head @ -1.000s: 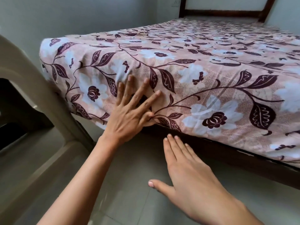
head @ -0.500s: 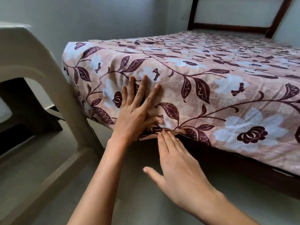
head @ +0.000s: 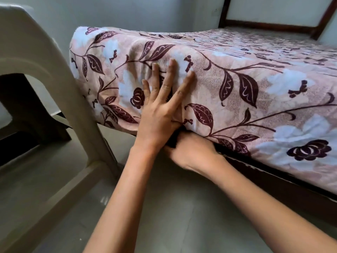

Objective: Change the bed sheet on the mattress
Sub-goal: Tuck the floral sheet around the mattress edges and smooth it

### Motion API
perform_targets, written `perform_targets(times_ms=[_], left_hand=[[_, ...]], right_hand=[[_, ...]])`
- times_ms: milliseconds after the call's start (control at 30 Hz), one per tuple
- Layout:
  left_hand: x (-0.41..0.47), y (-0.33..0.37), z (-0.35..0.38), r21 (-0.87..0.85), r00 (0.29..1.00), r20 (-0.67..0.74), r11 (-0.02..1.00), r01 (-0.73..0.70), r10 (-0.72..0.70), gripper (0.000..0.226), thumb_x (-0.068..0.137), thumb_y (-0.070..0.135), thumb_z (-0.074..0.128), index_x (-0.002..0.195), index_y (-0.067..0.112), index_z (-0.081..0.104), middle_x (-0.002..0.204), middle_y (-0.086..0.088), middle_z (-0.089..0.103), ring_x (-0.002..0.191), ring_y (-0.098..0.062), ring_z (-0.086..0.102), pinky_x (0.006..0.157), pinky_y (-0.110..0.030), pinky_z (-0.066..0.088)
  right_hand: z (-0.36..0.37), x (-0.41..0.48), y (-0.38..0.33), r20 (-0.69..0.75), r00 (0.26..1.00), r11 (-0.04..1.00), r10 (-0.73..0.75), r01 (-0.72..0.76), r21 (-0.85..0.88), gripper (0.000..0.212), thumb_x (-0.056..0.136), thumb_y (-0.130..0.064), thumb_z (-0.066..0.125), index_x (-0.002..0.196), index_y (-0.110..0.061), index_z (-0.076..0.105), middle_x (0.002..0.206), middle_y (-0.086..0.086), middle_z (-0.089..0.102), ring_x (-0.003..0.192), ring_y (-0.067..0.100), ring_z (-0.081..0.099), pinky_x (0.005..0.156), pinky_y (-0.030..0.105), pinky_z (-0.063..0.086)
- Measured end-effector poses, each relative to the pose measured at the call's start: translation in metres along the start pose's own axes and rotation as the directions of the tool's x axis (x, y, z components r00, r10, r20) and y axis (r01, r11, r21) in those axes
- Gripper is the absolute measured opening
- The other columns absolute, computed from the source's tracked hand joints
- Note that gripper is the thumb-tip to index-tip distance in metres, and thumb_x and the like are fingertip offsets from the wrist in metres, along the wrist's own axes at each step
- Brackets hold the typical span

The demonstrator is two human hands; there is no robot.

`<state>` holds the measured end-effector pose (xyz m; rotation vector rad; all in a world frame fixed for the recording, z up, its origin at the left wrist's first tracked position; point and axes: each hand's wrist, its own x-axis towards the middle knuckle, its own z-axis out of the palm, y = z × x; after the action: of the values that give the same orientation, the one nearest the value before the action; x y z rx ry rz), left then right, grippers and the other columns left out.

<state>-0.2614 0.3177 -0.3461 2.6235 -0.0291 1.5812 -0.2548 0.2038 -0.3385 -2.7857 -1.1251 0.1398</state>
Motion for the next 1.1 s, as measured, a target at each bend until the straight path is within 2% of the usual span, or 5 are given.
perform_targets(times_ms=[100, 233, 400, 567, 1100], left_hand=[[-0.003, -0.008, -0.003, 0.032, 0.998, 0.055, 0.999, -0.042, 0.04, 0.084, 0.078, 0.033, 0.068, 0.146, 0.022, 0.02, 0.152, -0.02, 0.016, 0.139, -0.046, 0.002, 0.112, -0.059, 0.003], [-0.007, -0.011, -0.012, 0.019, 0.978, 0.194, 0.997, -0.079, 0.074, 0.095, 0.072, 0.06, 0.062, 0.146, 0.026, 0.013, 0.155, -0.016, 0.006, 0.14, -0.045, -0.006, 0.111, -0.058, -0.001], [-0.008, -0.024, -0.029, 0.102, 0.967, 0.235, 0.987, -0.127, 0.1, 0.097, 0.072, 0.081, 0.04, 0.148, 0.026, 0.017, 0.156, -0.016, 0.01, 0.141, -0.045, -0.001, 0.112, -0.054, -0.009], [-0.011, -0.041, -0.035, 0.13, 0.976, 0.214, 0.991, 0.013, -0.04, 0.06, 0.094, 0.057, 0.028, 0.147, 0.034, 0.011, 0.157, -0.009, 0.007, 0.143, -0.037, -0.002, 0.115, -0.044, -0.009], [0.001, -0.072, -0.045, 0.307, 0.92, 0.358, 0.911, -0.275, 0.158, 0.081, 0.084, 0.071, 0.026, 0.146, 0.037, -0.014, 0.151, -0.009, 0.008, 0.139, -0.04, 0.004, 0.114, -0.056, 0.005]], right_hand=[[-0.002, -0.012, -0.003, -0.006, 1.0, 1.0, 0.021, -0.021, -0.004, 0.061, 0.088, -0.063, 0.036, 0.129, -0.019, 0.047, 0.13, 0.01, 0.055, 0.117, 0.029, 0.052, 0.088, 0.034, 0.042], [0.016, -0.086, -0.011, 0.051, 0.992, 0.989, -0.119, 0.123, -0.088, 0.1, 0.082, -0.075, 0.022, 0.149, -0.004, -0.003, 0.157, 0.013, -0.002, 0.145, 0.023, 0.002, 0.117, 0.032, 0.003], [0.036, -0.116, -0.005, -0.001, 0.999, 0.986, -0.04, 0.04, -0.161, 0.094, 0.072, -0.071, 0.027, 0.119, 0.003, 0.062, 0.124, 0.016, 0.06, 0.113, 0.026, 0.059, 0.098, 0.031, 0.032], [0.005, -0.109, -0.016, 0.042, 0.991, 0.991, -0.125, 0.126, -0.043, 0.093, 0.088, -0.069, 0.024, 0.145, -0.012, -0.022, 0.153, 0.0, -0.026, 0.14, 0.013, -0.025, 0.11, 0.026, -0.015], [0.004, -0.055, -0.044, -0.126, 0.96, 0.96, -0.249, 0.262, 0.1, 0.09, 0.093, -0.054, 0.039, 0.147, -0.001, -0.01, 0.157, 0.015, -0.01, 0.145, 0.024, -0.01, 0.116, 0.035, -0.004]])
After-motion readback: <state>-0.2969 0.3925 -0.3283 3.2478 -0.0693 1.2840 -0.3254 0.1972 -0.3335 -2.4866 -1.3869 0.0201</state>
